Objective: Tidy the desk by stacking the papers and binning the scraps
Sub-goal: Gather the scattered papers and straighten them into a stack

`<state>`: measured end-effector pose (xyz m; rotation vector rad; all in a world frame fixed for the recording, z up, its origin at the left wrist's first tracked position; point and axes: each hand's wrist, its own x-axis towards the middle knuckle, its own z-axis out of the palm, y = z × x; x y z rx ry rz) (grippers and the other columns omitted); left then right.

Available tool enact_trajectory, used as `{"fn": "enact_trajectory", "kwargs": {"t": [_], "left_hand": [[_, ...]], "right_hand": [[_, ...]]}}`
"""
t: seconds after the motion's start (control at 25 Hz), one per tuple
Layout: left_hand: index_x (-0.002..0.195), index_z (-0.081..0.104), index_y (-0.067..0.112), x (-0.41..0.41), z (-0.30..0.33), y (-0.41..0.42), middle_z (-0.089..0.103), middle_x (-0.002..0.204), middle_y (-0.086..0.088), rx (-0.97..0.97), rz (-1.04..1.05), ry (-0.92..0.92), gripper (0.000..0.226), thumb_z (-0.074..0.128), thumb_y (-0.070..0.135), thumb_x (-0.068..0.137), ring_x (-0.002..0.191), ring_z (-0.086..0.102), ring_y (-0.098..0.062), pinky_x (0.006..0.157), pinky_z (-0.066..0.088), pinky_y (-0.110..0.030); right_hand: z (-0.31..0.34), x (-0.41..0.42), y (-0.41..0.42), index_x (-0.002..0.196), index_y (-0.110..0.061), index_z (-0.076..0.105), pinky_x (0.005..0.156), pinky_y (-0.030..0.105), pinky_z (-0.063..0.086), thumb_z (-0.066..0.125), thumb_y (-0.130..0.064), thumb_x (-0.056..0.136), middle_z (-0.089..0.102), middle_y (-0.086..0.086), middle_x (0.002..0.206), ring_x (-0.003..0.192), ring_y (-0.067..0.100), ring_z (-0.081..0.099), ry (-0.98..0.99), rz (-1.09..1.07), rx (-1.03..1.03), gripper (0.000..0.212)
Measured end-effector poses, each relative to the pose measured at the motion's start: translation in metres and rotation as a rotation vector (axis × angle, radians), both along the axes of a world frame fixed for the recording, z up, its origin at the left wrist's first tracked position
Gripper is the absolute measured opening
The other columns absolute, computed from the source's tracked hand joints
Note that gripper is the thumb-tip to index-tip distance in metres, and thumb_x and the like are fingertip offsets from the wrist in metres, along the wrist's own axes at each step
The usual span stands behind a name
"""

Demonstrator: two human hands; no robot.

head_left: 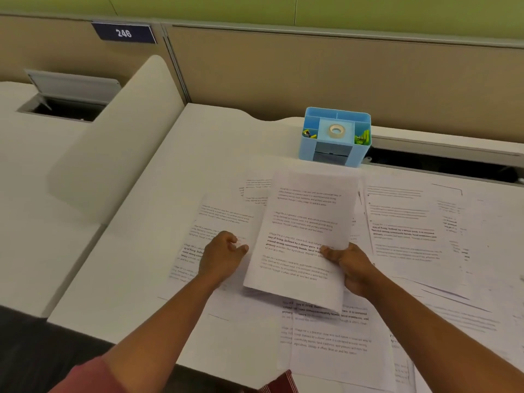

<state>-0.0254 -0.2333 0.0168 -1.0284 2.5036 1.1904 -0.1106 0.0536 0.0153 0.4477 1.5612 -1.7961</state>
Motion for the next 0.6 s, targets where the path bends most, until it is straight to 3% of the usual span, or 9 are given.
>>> {"fn": "enact_trajectory", "kwargs": {"t": [0.12,0.2,0.32,0.48,0.56,0.6], "left_hand": [[0.141,0.042,0.025,0.006,-0.006,-0.028,0.043,0.143,-0.006,-0.339,0.007,-0.164,0.076,0.076,0.053,0.079,0.131,0.041,-0.033,0.103,0.043,-0.051],[0.149,0.029,0.024,0.007,-0.005,-0.044,0.031,0.15,-0.01,-0.346,0.065,-0.27,0.098,0.079,0.06,0.073,0.137,0.032,-0.036,0.105,0.039,-0.055],[0.151,0.024,0.02,0.007,-0.006,-0.062,0.032,0.147,-0.014,-0.273,0.123,-0.289,0.118,0.088,0.062,0.061,0.136,0.034,-0.038,0.102,0.042,-0.056],[0.141,0.035,0.018,0.004,-0.01,-0.082,0.05,0.134,-0.011,-0.186,0.159,-0.23,0.114,0.095,0.056,0.052,0.126,0.051,-0.036,0.098,0.047,-0.05],[0.127,0.045,0.019,0.005,-0.01,-0.089,0.06,0.116,-0.003,-0.175,0.127,-0.247,0.092,0.093,0.056,0.057,0.114,0.059,-0.032,0.093,0.047,-0.043],[0.113,0.052,0.019,0.005,-0.012,-0.092,0.062,0.105,0.001,-0.161,0.115,-0.223,0.07,0.09,0.052,0.064,0.105,0.062,-0.029,0.089,0.048,-0.041]], "right_hand": [[-0.01,-0.001,-0.007,0.126,-0.011,0.064,0.09,0.066,0.054,0.066,-0.001,0.093,0.075,0.015,0.114,0.104,0.04,0.071,-0.052,0.014,0.022,0.034],[-0.014,-0.002,-0.008,0.124,-0.013,0.064,0.088,0.068,0.053,0.066,-0.002,0.093,0.075,0.015,0.113,0.102,0.041,0.072,-0.072,0.016,0.04,0.033],[-0.016,-0.003,-0.004,0.124,-0.014,0.063,0.089,0.069,0.052,0.064,-0.002,0.094,0.074,0.017,0.115,0.104,0.043,0.071,-0.082,0.042,0.03,0.032],[-0.017,-0.004,-0.002,0.127,-0.014,0.061,0.091,0.07,0.051,0.064,-0.004,0.094,0.073,0.018,0.117,0.106,0.044,0.069,-0.103,0.043,0.031,0.035],[-0.016,-0.004,-0.001,0.125,-0.015,0.062,0.089,0.069,0.052,0.063,-0.004,0.095,0.074,0.017,0.116,0.105,0.043,0.07,-0.097,0.035,0.033,0.032],[-0.016,-0.004,-0.001,0.124,-0.015,0.062,0.089,0.069,0.053,0.062,-0.003,0.095,0.074,0.017,0.115,0.104,0.043,0.07,-0.097,0.027,0.026,0.032]]}}
